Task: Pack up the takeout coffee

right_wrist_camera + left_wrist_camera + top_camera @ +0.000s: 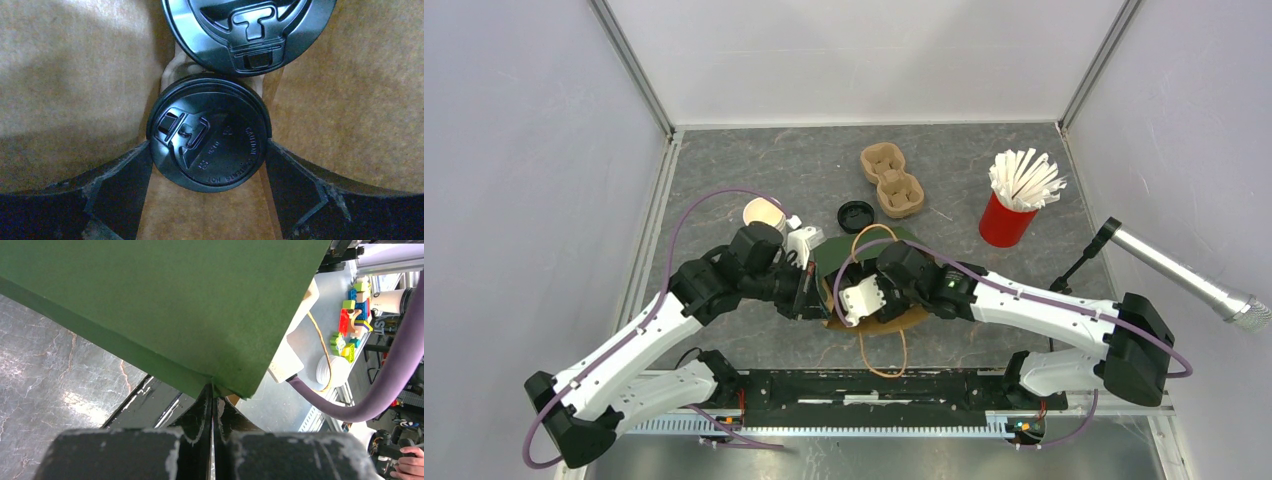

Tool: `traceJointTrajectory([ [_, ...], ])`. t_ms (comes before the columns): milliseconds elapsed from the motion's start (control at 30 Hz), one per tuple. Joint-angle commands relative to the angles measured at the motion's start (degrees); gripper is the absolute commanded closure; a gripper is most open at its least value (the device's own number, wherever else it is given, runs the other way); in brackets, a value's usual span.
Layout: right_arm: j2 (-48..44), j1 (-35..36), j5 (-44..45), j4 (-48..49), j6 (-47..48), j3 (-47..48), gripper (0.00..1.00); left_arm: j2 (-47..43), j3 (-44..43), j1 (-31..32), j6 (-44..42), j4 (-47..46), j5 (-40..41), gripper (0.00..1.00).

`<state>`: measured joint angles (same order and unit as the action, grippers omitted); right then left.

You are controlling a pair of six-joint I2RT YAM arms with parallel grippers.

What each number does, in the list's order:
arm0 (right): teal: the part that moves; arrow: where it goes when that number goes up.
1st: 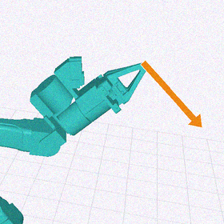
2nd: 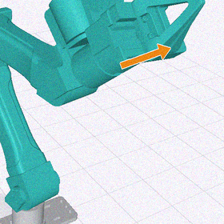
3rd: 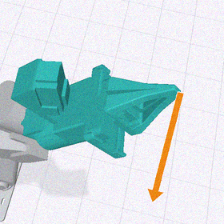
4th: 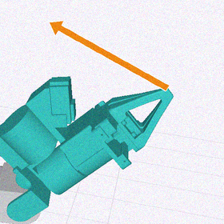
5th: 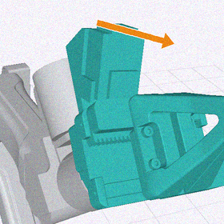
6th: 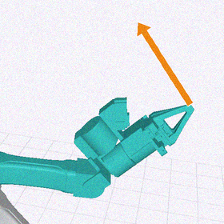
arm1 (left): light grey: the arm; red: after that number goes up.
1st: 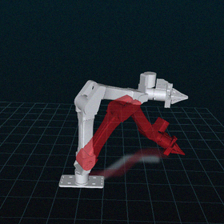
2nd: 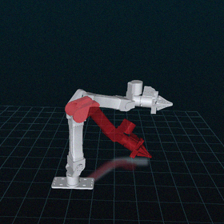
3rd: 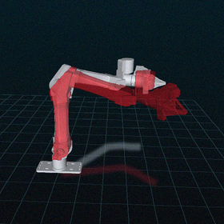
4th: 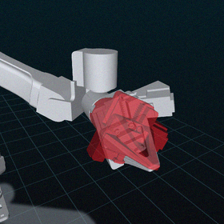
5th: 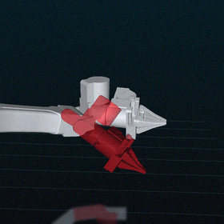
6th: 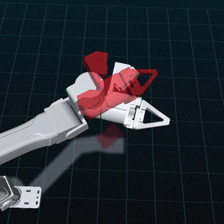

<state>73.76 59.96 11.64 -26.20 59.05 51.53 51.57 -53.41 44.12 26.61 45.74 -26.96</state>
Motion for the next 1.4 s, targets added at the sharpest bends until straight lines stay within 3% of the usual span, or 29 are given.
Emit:
traceJointTrajectory([
  [0, -1.32, -0.49, -0.06, -2.86, 0.41, 2.71, 0.12, 0.13, -2.92, 0.09, -1.48, -0.87, -1.3, 0.97],
  [900, -3.33, -0.44, -2.45, -9.17, 0.75, 6.91, 0.06, 2.15, -5.57, 0.09, -1.44, 1.11, -1.08, 0.98],
  [1367, -3.7, -0.34, -6.54, -12.87, -1.14, 10.61, 0.09, 3.26, -6.86, 0.09, -1.58, 1.2, -0.9, 0.98],
])
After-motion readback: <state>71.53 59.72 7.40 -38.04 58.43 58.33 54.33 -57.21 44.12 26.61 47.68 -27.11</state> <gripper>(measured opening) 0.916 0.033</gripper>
